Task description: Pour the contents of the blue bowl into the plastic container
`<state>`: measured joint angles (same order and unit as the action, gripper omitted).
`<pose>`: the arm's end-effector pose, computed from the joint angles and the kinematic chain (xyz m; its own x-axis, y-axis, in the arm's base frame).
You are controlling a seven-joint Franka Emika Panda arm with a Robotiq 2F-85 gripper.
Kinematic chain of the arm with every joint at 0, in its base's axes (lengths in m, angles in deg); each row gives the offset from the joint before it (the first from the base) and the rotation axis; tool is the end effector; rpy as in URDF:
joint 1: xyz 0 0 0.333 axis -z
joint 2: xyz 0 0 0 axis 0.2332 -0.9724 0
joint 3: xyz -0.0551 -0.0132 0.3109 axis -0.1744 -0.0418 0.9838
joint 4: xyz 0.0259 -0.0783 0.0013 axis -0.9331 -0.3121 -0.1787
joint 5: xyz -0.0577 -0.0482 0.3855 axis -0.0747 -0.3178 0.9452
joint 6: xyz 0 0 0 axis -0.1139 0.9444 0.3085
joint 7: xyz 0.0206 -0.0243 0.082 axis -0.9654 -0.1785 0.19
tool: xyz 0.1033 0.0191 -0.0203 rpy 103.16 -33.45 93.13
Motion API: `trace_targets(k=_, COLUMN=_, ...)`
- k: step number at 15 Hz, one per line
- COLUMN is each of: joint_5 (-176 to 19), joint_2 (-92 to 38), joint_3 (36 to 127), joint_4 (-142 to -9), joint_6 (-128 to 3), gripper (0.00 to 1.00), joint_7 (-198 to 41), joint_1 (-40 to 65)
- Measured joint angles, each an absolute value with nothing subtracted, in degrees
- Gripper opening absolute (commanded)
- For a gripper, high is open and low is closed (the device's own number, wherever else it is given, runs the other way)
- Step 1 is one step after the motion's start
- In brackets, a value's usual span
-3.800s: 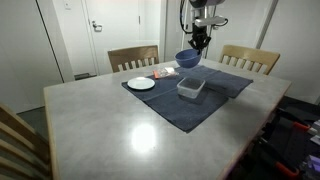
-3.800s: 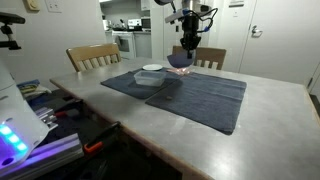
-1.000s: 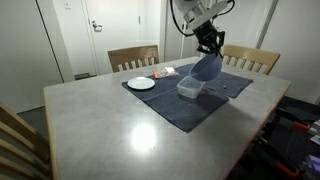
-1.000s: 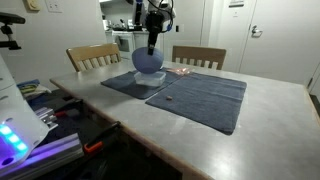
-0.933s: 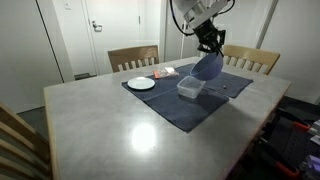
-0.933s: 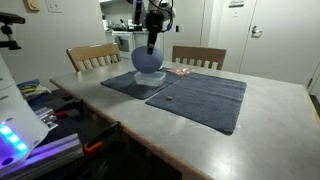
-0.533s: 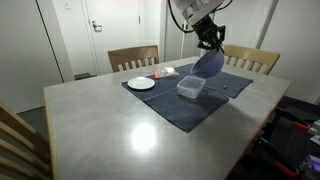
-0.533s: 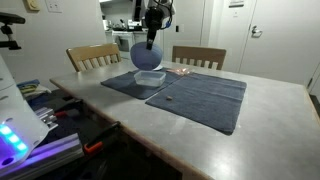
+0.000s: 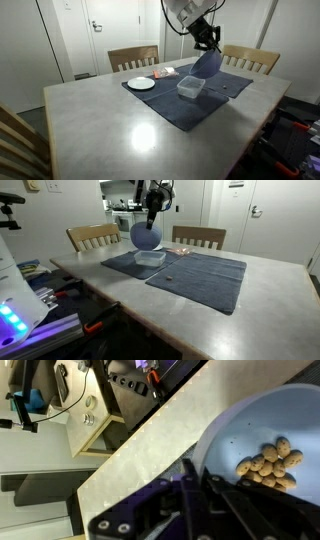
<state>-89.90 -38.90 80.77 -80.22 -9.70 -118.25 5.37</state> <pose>0.5749 0.0129 0.2799 0.6688 -0.6639 -0.3346 -0.3504 -0.6784 0.6458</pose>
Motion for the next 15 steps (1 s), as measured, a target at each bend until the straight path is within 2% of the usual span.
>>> trace_targets(k=15, joint_5=-89.9, joint_2=-49.9, joint_3=81.0, joint_4=-66.0, joint_6=2.6, gripper=0.01, joint_7=-115.4, joint_1=4.8)
